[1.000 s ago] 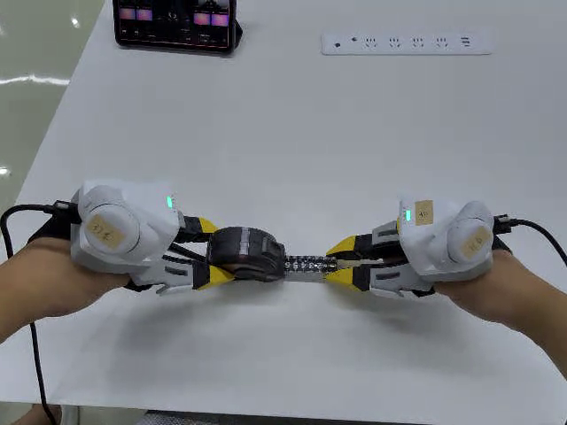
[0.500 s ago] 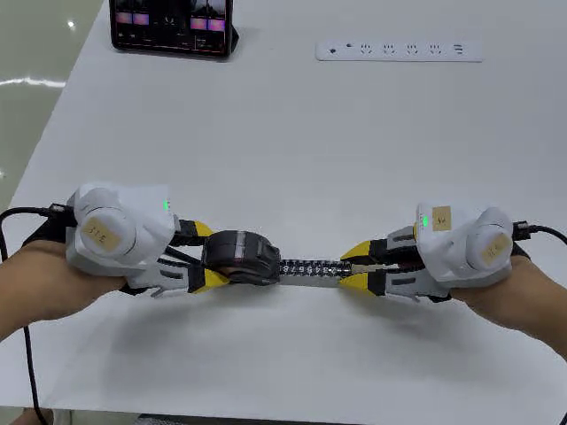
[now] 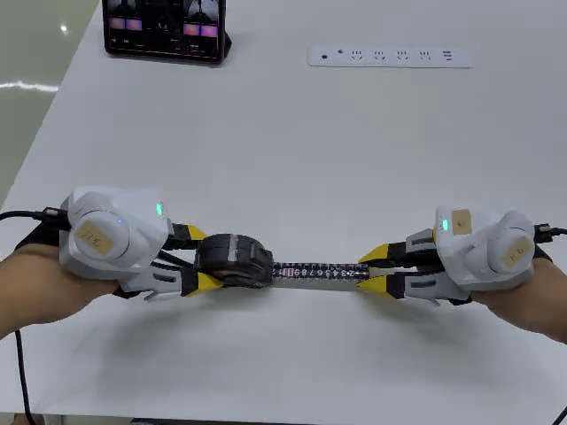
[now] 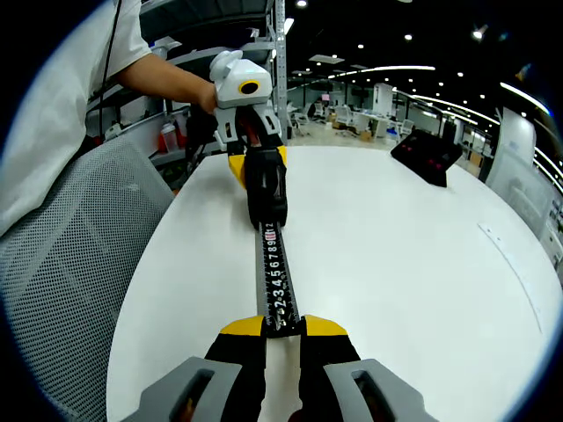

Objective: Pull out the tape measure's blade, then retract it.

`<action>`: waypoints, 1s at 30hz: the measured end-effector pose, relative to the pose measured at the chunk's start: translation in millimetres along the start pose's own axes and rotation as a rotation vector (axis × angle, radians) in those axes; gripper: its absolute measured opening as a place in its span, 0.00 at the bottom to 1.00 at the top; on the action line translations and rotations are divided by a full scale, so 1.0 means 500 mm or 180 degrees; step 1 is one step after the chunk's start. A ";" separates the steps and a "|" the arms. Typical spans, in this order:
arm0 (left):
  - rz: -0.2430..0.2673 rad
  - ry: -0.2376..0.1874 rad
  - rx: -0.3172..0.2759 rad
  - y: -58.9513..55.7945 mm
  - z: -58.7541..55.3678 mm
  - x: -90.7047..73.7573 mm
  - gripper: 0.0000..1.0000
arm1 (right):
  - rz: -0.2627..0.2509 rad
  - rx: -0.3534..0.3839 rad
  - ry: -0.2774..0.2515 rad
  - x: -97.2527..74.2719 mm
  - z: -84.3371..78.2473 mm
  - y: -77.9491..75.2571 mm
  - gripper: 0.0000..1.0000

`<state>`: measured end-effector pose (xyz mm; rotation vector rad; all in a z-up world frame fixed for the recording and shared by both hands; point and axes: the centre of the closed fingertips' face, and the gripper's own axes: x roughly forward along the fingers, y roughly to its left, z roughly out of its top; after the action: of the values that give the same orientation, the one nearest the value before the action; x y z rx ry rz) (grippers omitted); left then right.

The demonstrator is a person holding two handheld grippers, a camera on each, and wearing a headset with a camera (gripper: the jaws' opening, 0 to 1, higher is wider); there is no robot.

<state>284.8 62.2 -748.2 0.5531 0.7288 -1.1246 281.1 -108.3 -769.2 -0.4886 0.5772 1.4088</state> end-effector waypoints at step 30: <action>0.0013 0.0043 0.0002 -0.004 0.001 0.003 0.24 | -0.0076 -0.0075 0.0301 -0.075 -0.066 -0.010 0.10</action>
<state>283.4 60.3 -749.1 0.5629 0.7387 -1.1184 280.6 -158.4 -770.7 -0.5817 0.6296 1.3764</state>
